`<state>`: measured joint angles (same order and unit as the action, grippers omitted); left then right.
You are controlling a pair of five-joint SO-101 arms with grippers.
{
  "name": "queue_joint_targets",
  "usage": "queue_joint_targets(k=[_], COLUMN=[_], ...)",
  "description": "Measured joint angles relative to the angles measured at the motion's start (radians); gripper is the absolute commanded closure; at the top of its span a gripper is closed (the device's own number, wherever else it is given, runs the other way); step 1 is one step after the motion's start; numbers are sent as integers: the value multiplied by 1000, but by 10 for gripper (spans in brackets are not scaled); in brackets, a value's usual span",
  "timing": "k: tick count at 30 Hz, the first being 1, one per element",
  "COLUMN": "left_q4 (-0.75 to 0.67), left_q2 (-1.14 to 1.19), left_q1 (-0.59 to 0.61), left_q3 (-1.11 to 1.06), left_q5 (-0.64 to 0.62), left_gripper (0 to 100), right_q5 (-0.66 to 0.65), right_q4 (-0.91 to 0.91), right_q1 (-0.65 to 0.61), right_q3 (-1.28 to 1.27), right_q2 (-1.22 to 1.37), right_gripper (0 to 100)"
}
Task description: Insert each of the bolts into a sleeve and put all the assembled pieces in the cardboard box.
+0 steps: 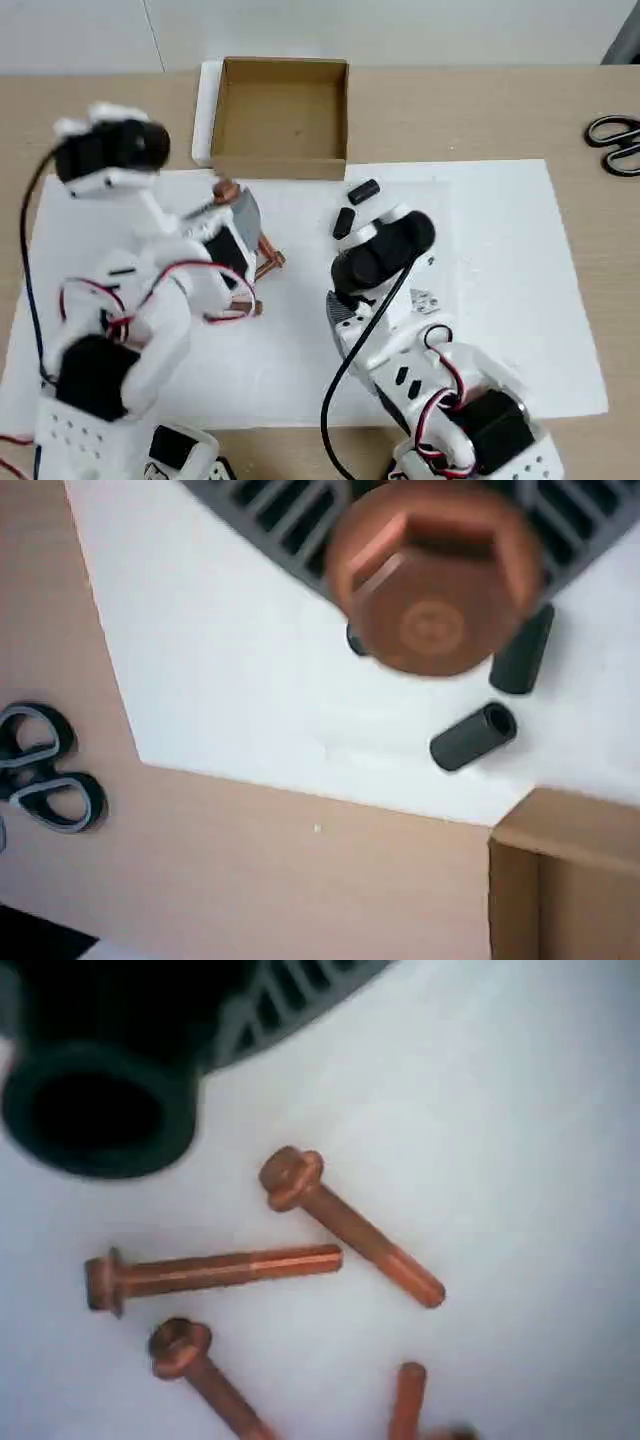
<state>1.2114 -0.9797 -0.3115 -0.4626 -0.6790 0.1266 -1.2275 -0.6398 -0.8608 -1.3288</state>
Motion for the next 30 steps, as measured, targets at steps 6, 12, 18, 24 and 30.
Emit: queue_joint_targets(k=[6, 12, 18, 24, 30], left_q4=[-84, -94, -94, -94, -141], left_q2=[-233, -351, -384, -385, -385], left_q1=[-66, -120, -157, -210, -219], left_q3=[-216, -287, -288, -288, -288], left_q5=[20, 35, 37, 37, 37], left_gripper=[994, 994, 994, 994, 994], right_q5=[0, 0, 0, 0, 0], right_q4=[26, 29, 29, 29, 29], right_q1=[-81, -143, -157, -157, -209], right_q3=[-72, -103, -103, -103, -103], right_q2=[-83, -127, -129, -129, -129], right_gripper=[995, 995, 995, 995, 995])
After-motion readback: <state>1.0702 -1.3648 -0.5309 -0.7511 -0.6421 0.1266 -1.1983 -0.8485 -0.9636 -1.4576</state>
